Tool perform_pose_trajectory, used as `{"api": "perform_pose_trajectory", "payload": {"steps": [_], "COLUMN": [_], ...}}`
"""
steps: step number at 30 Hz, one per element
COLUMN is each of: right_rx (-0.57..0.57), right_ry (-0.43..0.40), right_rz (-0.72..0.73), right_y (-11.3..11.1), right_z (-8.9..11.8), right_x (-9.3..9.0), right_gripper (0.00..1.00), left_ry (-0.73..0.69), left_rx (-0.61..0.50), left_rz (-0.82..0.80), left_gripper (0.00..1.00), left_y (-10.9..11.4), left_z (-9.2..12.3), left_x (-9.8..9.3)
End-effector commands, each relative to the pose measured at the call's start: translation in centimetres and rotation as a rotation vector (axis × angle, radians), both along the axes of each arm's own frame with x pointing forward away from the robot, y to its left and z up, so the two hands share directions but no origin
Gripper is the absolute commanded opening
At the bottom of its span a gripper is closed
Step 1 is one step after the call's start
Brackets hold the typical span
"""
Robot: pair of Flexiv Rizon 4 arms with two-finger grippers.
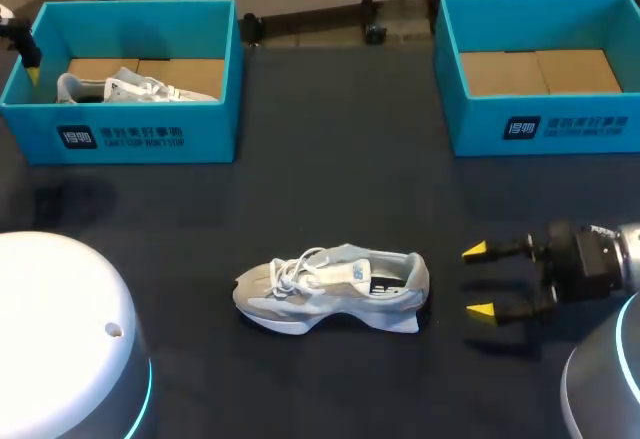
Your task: Take the shoe out of the shoebox, open the shoe tongue, remove and reinsert the insole, then place the shoe into the shoebox
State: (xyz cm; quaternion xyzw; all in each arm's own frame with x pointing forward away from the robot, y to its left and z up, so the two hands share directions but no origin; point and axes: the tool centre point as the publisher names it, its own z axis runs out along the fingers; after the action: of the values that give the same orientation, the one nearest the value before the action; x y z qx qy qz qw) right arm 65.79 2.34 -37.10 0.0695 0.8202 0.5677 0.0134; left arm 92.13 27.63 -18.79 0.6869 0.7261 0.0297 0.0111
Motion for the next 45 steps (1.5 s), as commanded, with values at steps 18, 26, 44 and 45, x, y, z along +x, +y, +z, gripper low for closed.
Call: {"api": "perform_pose_trajectory", "payload": {"steps": [18, 26, 44, 45], "right_rx": [-0.023, -0.024, -0.007, -0.007], "right_ry": [-0.042, -0.055, -0.061, -0.061], "right_rz": [0.022, 0.041, 0.080, 0.081], "right_y": [3.4, 4.4, 7.1, 7.3], "right_z": [-2.1, -2.5, -3.5, -3.5], "right_x": [1.9, 1.6, 1.4, 1.3], "right_gripper": [1.00, 1.00, 1.00, 1.00], "left_ry": [-0.001, -0.001, -0.001, -0.001], "left_rx": [0.002, 0.002, 0.002, 0.002], "left_rz": [-0.001, -0.001, -0.001, -0.001], "left_gripper": [1.00, 1.00, 1.00, 1.00], "left_y": [0.0, 0.0, 0.0, 0.0], "left_z": [0.0, 0.0, 0.0, 0.0], "left_x": [-0.1, -0.1, -0.1, -0.1]}}
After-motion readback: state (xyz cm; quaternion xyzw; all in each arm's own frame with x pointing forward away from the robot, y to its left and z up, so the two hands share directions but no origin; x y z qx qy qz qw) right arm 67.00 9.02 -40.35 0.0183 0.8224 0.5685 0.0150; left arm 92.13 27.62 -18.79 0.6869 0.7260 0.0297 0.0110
